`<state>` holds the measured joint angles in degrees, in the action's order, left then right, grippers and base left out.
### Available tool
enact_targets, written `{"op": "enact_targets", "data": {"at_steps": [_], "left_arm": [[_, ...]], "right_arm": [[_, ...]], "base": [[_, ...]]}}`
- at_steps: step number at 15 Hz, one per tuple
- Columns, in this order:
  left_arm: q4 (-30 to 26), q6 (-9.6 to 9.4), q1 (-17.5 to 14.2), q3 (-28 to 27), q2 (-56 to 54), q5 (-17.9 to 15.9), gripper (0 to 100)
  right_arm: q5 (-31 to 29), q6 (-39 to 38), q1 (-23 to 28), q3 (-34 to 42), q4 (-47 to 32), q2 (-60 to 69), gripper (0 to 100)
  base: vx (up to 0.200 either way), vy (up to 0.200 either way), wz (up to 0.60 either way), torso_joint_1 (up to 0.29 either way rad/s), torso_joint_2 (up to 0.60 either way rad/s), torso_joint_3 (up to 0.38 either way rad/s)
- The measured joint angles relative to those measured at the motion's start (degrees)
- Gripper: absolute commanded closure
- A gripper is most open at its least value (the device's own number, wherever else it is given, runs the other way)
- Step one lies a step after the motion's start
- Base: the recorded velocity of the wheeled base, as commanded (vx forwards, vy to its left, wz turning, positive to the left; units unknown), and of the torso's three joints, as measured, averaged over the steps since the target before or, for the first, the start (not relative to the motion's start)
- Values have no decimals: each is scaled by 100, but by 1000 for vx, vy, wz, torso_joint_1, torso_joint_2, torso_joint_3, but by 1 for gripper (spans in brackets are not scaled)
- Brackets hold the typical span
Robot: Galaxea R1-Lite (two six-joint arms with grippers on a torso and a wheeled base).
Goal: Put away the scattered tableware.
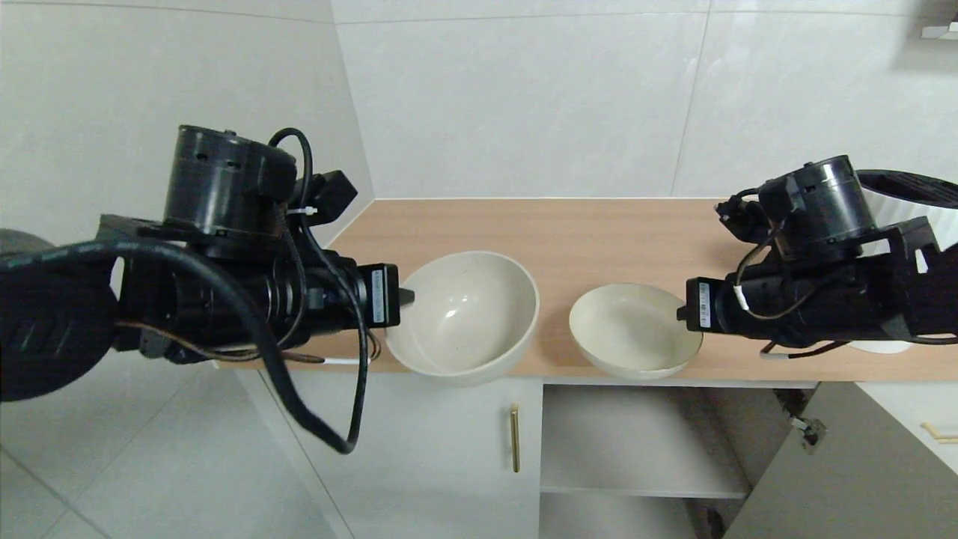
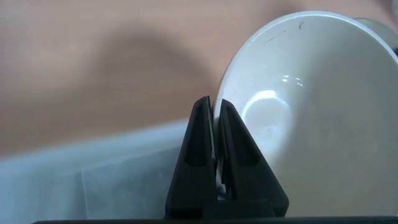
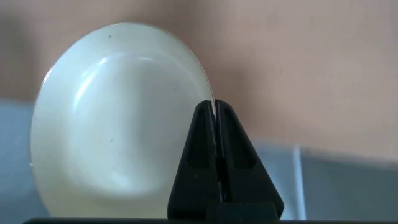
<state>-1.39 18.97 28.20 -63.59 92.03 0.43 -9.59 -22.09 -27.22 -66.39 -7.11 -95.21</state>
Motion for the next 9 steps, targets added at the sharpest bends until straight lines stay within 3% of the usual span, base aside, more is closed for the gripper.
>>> {"op": "enact_targets", "data": {"at_steps": [4, 7, 9], "left_arm": [[740, 2, 33, 1397, -567, -13, 100], [929, 7, 115, 1690, -589, -13, 100], [951, 35, 151, 1742, -534, -11, 100]], "right_arm": [[40, -290, -122, 749, 16, 709, 100], [18, -336, -284, 1351, 295, 948, 100], [-17, -341, -321, 1692, 777, 959, 100]], "base": [[0, 0, 0, 0, 0, 0], [0, 0, 0, 0, 0, 0], [-200, 0, 0, 7, 2, 7]]}}
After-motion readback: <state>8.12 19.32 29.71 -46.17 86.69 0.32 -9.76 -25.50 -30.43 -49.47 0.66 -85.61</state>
